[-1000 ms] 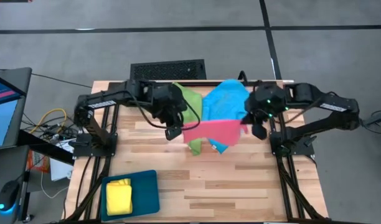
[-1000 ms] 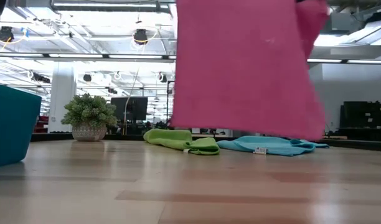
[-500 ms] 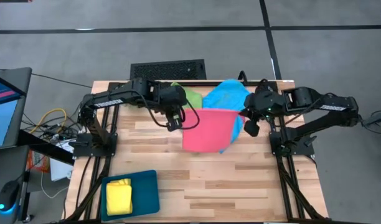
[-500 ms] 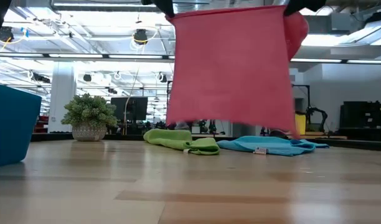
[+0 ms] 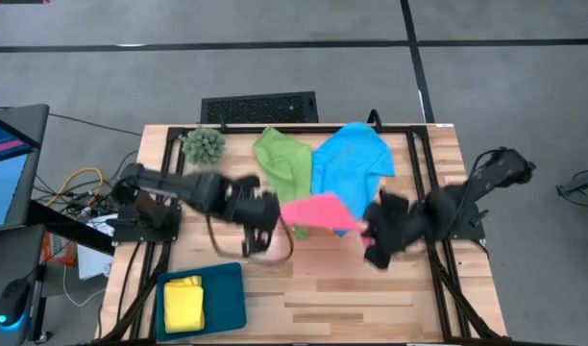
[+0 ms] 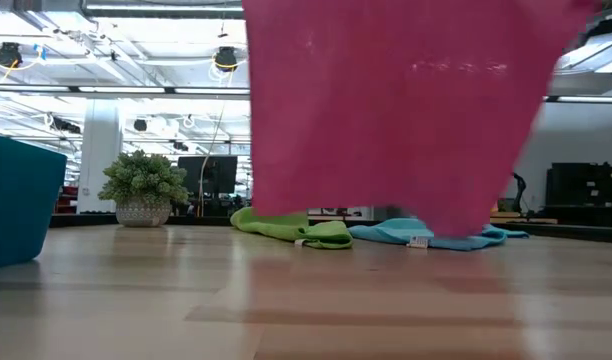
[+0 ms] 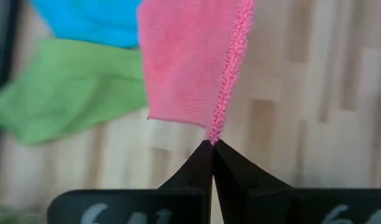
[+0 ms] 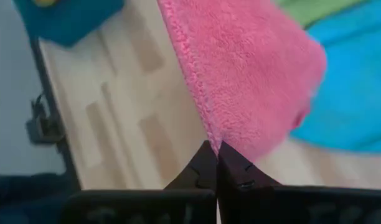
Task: Fold microfiber towels
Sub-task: Fold the pink microfiber towel
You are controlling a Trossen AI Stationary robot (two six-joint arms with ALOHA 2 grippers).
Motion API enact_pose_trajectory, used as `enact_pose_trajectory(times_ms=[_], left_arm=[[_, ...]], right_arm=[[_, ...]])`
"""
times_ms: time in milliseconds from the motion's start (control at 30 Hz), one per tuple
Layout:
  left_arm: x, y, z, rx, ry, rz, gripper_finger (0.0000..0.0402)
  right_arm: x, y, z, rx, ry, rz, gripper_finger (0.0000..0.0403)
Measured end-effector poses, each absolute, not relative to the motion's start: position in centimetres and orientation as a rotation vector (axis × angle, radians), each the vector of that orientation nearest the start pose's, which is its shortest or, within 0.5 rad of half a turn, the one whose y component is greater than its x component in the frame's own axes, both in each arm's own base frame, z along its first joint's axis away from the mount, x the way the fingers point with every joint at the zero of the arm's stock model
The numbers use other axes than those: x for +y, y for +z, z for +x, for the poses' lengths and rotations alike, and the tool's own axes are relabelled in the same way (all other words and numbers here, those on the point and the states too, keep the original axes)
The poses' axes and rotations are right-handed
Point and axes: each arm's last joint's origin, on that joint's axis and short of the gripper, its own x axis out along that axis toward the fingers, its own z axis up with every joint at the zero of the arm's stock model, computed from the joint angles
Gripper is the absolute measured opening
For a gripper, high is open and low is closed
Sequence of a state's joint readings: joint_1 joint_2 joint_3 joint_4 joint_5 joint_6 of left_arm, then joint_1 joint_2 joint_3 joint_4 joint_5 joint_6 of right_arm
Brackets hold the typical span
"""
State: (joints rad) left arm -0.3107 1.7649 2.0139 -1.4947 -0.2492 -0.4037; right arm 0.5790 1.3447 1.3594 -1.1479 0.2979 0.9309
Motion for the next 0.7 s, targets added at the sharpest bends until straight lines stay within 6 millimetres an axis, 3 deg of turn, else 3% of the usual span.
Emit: enact_pose_trajectory(times_ms=[233, 367, 533, 700], left_arm=[[-15.0, 33.8, 30.4, 1.234, 0.125, -0.014, 0.0], [-17.3, 31.0, 29.8, 1.271, 0.07, -0.087, 0.0], [-19.6, 28.1, 29.3, 1.258, -0.002, -0.141, 0.0], [-19.9, 25.8, 29.1, 1.259, 0.014, -0.162, 0.0]], right_arm=[[20.6, 29.0, 23.3, 1.057, -0.152, 0.416, 0.0013], [23.9, 26.5, 24.6, 1.085, -0.068, 0.495, 0.002], [26.3, 24.2, 25.4, 1.106, -0.016, 0.54, 0.0019], [26.3, 23.3, 25.5, 1.136, -0.022, 0.473, 0.0025]])
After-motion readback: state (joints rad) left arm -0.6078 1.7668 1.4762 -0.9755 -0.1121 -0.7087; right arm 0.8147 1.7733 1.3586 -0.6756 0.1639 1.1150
